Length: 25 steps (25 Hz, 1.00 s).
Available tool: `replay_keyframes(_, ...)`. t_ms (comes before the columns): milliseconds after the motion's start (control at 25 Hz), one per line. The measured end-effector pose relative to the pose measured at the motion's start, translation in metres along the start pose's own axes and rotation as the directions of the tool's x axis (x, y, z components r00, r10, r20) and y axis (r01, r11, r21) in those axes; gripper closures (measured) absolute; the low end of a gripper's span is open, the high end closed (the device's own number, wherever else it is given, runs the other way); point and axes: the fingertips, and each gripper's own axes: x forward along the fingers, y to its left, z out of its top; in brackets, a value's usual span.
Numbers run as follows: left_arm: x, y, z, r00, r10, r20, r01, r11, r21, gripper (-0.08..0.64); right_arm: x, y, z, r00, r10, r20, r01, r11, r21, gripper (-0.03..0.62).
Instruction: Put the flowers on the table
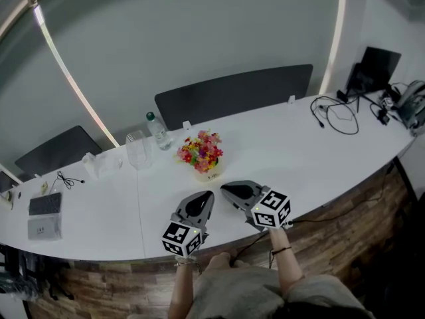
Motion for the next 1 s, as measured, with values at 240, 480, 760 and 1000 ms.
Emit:
replay_keyframes(240, -0.003, -0.003, 0.001, 1.0, -0.008, -0.002, 0.008, 1.0, 0.008, 0.543, 0.0, 0.006, 0.001, 1.0, 0.012, 0.001, -0.012, 1.0, -0.009, 0.568)
replay_keyframes(480, -0.006, -0.002, 0.005, 1.0, -0.004, 0.004, 0.003, 1.0, 0.024, 0.543, -0.002, 0.009, 0.007, 1.0, 0.024, 0.014, -0.023, 0.999, -0.029, 0.568)
replay_keyframes(760, -0.009, -0.004, 0.01, 1.0, -0.007, 0.003, 0.007, 0.999, 0.05, 0.543, 0.002, 0.015, 0.013, 0.999, 0.042, 0.026, -0.041, 0.998, -0.05, 0.568)
replay_keyframes(1000, -0.014, -0.006, 0.012, 1.0, -0.007, 0.01, 0.007, 0.998, 0.056, 0.543, 0.003, 0.019, 0.015, 0.998, 0.047, 0.031, -0.045, 0.997, -0.059, 0.568)
